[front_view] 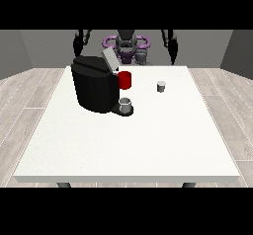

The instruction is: Insert the coffee pod into the coffee machine and close the lid

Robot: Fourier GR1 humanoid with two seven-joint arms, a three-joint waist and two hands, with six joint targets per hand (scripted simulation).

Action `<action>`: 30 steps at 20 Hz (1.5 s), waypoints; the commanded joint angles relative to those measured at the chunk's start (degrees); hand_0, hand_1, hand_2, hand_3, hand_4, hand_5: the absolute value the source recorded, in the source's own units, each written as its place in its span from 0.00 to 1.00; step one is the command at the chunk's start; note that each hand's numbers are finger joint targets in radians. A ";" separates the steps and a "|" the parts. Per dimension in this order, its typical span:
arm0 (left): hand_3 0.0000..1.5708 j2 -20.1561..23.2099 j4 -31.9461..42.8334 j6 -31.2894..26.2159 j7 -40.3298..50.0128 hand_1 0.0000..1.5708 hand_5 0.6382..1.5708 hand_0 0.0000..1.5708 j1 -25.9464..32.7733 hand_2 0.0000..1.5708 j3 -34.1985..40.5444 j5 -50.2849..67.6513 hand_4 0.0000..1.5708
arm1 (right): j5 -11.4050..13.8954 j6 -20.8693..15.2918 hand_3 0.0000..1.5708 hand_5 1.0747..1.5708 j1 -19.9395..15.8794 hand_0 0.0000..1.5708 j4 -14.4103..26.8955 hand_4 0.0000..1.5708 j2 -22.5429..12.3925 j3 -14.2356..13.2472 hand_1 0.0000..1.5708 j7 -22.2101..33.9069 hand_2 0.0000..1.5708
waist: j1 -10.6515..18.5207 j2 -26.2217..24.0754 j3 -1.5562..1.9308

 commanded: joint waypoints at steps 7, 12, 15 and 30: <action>0.00 13.81 2.58 -9.18 -6.74 0.00 1.00 0.00 -1.82 0.00 -4.08 -10.99 0.00 | 5.66 -6.36 0.00 1.00 -2.15 0.00 0.16 0.00 0.80 -0.87 0.00 -2.37 0.00 | -2.24 1.41 1.30; 0.00 17.53 9.30 -10.94 -4.74 0.00 1.00 0.00 -10.91 0.00 -1.31 -12.52 0.00 | 11.15 -11.14 0.00 1.00 -7.28 0.00 -1.23 0.00 4.08 3.13 0.00 -0.62 0.00 | -4.65 6.65 1.27; 0.00 19.32 13.25 -12.24 -2.67 0.00 1.00 0.00 -12.32 0.00 -1.81 -15.34 0.00 | 11.12 -9.02 0.00 1.00 -6.38 0.00 -3.10 0.00 2.62 3.75 0.00 2.05 0.00 | -6.36 4.74 1.29; 0.00 19.33 32.16 -9.32 -10.14 0.00 1.00 0.00 -22.18 0.27 -3.51 -27.69 0.00 | 12.07 -11.86 0.00 1.00 -7.84 0.00 5.43 0.00 6.29 2.86 0.00 -0.62 0.00 | -4.73 9.24 1.31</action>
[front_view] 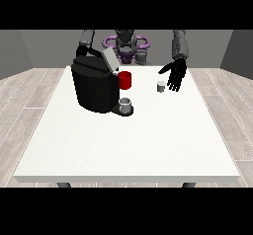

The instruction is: Insert the coffee pod into the coffee machine and close the lid

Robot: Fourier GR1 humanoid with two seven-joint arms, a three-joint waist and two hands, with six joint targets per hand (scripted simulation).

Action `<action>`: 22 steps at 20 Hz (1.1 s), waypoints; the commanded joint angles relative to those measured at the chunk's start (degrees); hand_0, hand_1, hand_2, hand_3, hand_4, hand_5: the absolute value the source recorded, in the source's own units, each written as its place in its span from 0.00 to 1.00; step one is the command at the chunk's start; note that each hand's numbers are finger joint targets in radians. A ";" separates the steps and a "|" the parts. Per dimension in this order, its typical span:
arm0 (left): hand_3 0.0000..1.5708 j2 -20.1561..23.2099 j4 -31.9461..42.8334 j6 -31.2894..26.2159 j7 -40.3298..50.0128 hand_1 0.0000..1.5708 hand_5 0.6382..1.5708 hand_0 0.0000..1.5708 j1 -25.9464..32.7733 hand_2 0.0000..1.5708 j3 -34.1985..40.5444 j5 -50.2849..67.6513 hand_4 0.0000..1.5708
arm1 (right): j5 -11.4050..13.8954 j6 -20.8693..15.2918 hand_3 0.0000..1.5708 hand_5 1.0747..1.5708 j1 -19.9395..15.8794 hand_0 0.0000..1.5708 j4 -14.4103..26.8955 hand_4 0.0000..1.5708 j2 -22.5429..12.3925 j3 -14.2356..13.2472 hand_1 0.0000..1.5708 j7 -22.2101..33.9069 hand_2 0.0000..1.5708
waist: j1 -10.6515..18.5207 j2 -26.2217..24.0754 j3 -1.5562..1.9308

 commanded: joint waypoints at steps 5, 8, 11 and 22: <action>0.44 -4.03 6.85 9.97 -3.46 0.60 1.00 0.60 -4.62 0.61 -2.27 -9.35 0.05 | -2.39 0.90 0.00 1.00 -4.29 0.00 5.13 0.00 0.14 -2.60 0.00 -1.10 0.00 | 0.96 1.75 0.01; 0.58 -4.40 7.08 10.37 -2.97 0.68 1.00 0.68 -6.34 0.70 -3.76 -12.06 0.29 | -1.84 1.02 0.00 1.00 -2.51 0.00 7.52 0.00 -0.62 -2.59 0.00 -2.27 0.00 | 0.49 0.16 0.02; 0.55 -3.87 11.44 13.38 -4.31 0.60 1.00 0.60 -6.92 0.66 -4.96 -16.15 0.27 | -0.80 1.89 0.00 1.00 -2.63 0.00 5.47 0.00 0.46 0.45 0.00 -1.60 0.00 | -1.33 1.45 0.01; 0.54 -2.12 17.63 5.93 -3.94 0.46 1.00 0.46 -10.50 0.61 -8.09 -23.70 0.25 | -4.26 4.14 0.00 1.00 -5.04 0.00 12.78 0.00 -0.15 -3.30 0.00 -3.04 0.00 | 0.43 -0.74 0.02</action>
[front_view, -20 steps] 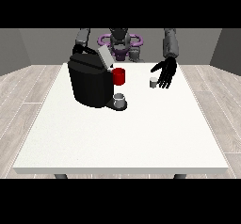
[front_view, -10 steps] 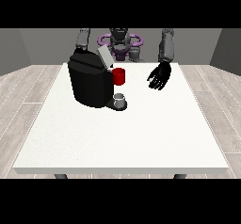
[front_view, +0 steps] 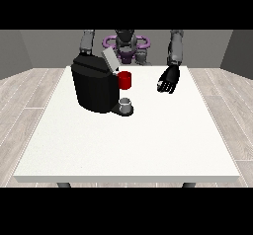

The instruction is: Insert the coffee pod into the coffee machine and close the lid

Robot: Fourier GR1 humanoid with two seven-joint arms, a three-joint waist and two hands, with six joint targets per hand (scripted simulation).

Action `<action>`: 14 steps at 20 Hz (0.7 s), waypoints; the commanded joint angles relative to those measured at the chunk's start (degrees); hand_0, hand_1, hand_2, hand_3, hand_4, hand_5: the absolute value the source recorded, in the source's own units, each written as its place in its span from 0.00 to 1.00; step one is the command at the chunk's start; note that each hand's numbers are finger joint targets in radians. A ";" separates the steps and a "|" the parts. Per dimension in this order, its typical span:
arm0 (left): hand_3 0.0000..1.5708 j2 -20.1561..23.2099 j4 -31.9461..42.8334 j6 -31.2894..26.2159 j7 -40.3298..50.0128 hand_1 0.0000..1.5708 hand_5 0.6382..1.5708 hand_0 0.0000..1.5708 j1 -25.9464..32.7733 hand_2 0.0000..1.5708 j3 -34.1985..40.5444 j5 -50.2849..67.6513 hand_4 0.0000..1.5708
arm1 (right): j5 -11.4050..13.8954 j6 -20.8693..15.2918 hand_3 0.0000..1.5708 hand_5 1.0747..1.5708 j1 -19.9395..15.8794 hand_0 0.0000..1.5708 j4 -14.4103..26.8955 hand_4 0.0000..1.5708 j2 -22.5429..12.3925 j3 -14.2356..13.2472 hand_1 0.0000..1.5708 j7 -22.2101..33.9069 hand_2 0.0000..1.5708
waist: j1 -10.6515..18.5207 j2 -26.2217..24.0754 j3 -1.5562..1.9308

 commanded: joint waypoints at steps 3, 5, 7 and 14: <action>0.59 -1.64 4.79 -1.86 -1.19 0.55 1.00 0.55 -3.04 0.65 1.02 -2.90 0.26 | -0.39 -1.05 0.00 1.00 -0.20 0.00 4.12 0.00 1.07 0.02 0.00 -0.60 0.00 | 0.67 -1.78 -0.02; 0.64 -2.06 6.14 -0.07 -3.70 0.66 1.00 0.66 -2.15 0.71 1.37 -3.66 0.25 | -1.07 -0.19 0.00 1.00 -0.52 0.00 5.39 0.00 0.70 -1.23 0.00 -2.94 0.00 | 1.05 -1.37 -0.03; 0.74 -1.50 5.27 -2.36 -3.67 0.73 1.00 0.73 -3.17 0.80 2.54 -2.28 0.30 | -1.43 1.43 0.00 1.00 2.27 0.00 4.87 0.00 -0.74 -1.33 0.00 -2.40 0.00 | -0.26 -3.72 -0.03; 0.86 -3.16 2.45 -7.01 -7.08 0.92 1.00 0.92 -5.80 0.91 5.73 2.68 0.33 | 1.66 -3.02 0.00 1.00 0.90 0.00 8.79 0.00 -2.38 -2.78 0.00 -0.22 0.00 | 2.59 -5.80 -0.02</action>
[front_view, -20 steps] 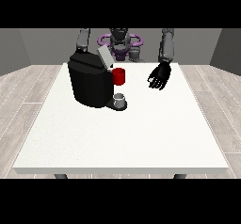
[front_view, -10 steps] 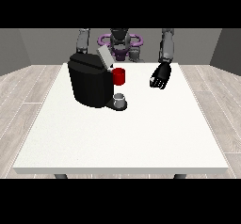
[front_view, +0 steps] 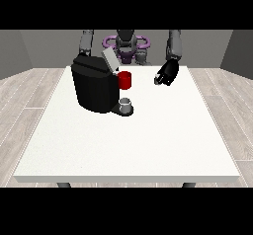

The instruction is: Insert the coffee pod into the coffee machine and close the lid

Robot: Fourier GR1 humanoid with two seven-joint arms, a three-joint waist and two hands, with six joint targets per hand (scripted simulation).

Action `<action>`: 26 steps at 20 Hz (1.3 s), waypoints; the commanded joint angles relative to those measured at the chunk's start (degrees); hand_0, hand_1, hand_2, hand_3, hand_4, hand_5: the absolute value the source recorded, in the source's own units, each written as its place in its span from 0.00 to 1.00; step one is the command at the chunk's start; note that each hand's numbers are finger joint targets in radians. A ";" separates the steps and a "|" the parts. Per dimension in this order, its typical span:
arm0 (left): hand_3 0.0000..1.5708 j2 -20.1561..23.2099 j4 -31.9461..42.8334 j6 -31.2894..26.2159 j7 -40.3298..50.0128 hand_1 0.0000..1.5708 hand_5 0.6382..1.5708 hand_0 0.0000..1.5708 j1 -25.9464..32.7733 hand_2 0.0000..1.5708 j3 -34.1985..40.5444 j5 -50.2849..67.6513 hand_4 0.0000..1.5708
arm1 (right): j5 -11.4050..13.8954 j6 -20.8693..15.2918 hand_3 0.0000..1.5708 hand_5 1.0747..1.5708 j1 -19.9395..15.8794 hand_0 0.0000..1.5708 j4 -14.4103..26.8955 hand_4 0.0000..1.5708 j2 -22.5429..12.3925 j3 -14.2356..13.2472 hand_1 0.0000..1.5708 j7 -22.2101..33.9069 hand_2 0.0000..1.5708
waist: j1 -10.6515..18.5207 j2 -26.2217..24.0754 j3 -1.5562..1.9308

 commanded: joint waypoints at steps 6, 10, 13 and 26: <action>0.84 1.02 -2.88 -12.28 1.25 0.87 1.00 0.87 -5.14 0.88 2.10 2.62 0.32 | 1.28 -0.29 0.00 1.00 2.08 0.00 4.01 0.00 -1.26 -0.51 0.00 0.03 0.00 | 0.74 -5.37 0.02; 0.85 -2.59 -6.02 -14.59 5.16 0.89 1.00 0.89 -10.48 0.89 1.57 2.43 0.38 | 1.29 -0.10 0.00 1.00 -1.58 0.00 7.68 0.00 -2.61 -2.11 0.00 -2.27 0.00 | 1.34 -3.59 0.03; 0.85 -0.48 -3.15 -13.41 4.21 0.89 1.00 0.89 -12.34 0.89 3.68 1.95 0.38 | 3.73 -2.30 0.00 1.00 -2.70 0.00 1.80 0.00 1.97 2.70 0.00 1.97 0.00 | -2.47 -2.95 -0.01; 0.80 0.97 -0.64 -18.44 13.07 0.76 1.00 0.76 -26.82 0.79 12.53 6.61 0.31 | 2.19 1.54 0.00 1.00 -5.41 0.00 -1.43 0.00 1.46 3.34 0.00 -0.38 0.00 | -8.56 0.21 0.01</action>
